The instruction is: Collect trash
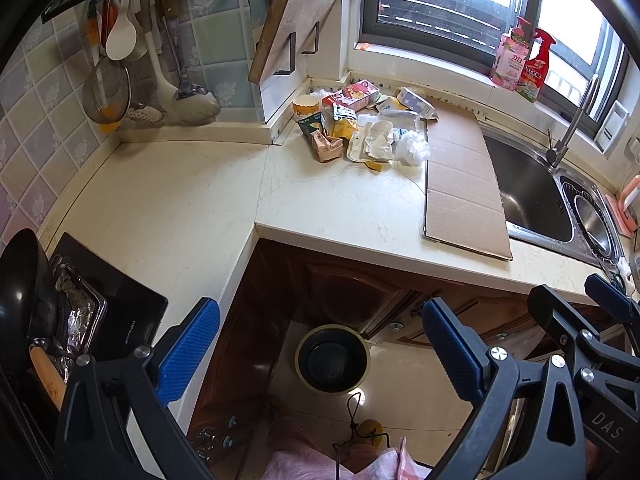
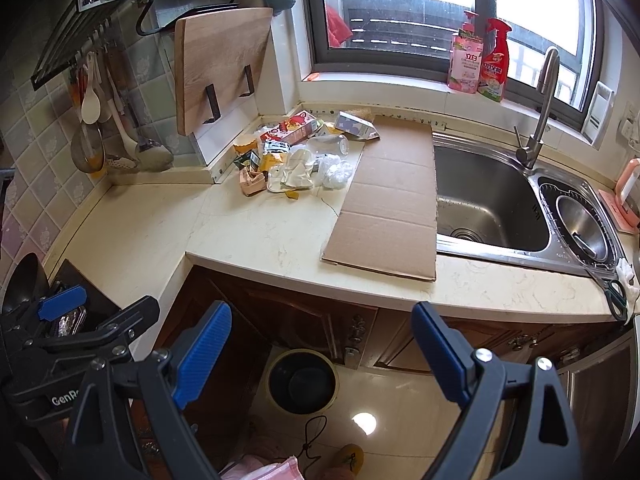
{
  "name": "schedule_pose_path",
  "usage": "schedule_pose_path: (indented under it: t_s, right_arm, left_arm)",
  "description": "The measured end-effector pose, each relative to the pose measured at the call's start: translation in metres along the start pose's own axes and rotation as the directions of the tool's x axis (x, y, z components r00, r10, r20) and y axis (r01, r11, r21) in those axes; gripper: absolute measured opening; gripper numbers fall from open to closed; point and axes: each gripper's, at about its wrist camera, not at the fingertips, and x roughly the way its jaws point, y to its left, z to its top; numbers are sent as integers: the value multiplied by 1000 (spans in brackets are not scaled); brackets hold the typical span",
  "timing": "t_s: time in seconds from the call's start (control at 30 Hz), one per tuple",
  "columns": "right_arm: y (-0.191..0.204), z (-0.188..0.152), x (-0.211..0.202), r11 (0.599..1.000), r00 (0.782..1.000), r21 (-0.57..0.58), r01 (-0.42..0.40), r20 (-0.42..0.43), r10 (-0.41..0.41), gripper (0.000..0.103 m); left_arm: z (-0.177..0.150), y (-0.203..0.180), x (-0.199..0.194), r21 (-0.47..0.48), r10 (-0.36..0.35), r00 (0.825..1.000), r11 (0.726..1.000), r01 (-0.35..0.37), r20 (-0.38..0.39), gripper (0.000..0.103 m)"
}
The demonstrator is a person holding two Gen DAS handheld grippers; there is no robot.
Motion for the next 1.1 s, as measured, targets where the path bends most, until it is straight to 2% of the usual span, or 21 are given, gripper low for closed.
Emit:
schedule_pose_path:
  t_s: [0.77, 1.1]
  right_arm:
    - [-2, 2, 1, 1000, 1000, -5, -5, -3, 5, 92]
    - [-2, 2, 0, 1000, 1000, -6, -12, 1, 12, 92]
  left_arm:
    - [-1, 4, -2, -10, -1, 1000, 1000, 1, 4, 100]
    - [1, 0, -6, -5, 11, 1000, 1000, -11, 28, 100]
